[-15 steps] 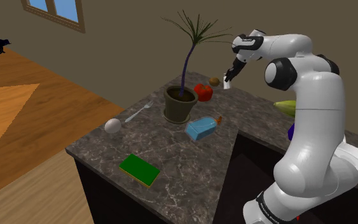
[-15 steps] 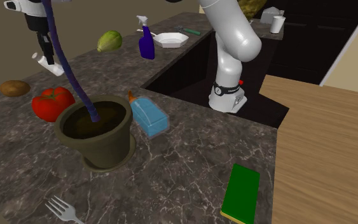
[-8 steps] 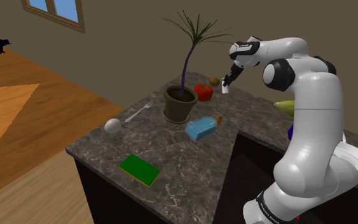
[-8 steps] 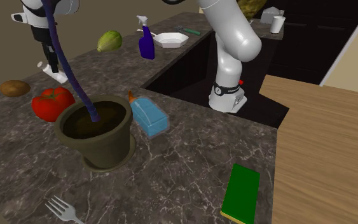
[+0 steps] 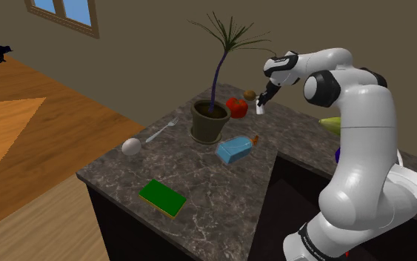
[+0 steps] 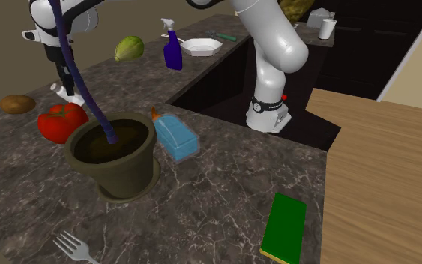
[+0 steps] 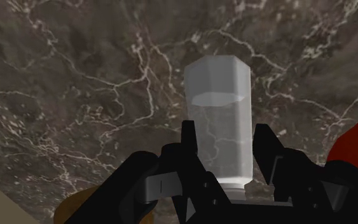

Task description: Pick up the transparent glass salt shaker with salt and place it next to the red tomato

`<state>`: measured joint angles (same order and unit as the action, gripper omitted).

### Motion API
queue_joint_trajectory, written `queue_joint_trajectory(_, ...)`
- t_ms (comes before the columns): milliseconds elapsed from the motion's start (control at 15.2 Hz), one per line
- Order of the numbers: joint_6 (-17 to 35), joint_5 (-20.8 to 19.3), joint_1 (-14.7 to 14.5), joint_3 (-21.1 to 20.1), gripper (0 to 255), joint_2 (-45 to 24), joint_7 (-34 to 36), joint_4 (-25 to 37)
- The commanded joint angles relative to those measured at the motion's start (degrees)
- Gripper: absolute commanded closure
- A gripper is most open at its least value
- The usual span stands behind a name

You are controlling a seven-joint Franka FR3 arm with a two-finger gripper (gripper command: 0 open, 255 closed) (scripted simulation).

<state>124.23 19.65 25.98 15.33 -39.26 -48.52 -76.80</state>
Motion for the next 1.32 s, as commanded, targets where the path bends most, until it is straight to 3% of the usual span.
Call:
queue_joint_trajectory(0,0.4,0.1,0.0,0.0,255,-0.2,-0.1,-0.2)
queue_joint_trajectory(396,0.4,0.1,0.0,0.0,255,-0.2,-0.1,-0.2)
queue_joint_trajectory(462,0.4,0.1,0.0,0.0,0,-0.2,-0.1,-0.2)
queue_joint_trajectory(792,0.4,0.1,0.0,0.0,0,-0.2,-0.1,-0.2)
queue_joint_trajectory(1056,-4.0,-1.1,-0.1,0.8,0,4.1,0.5,0.0)
queue_joint_trajectory(1254,-4.0,-1.1,-0.1,0.8,0,4.1,0.5,0.0)
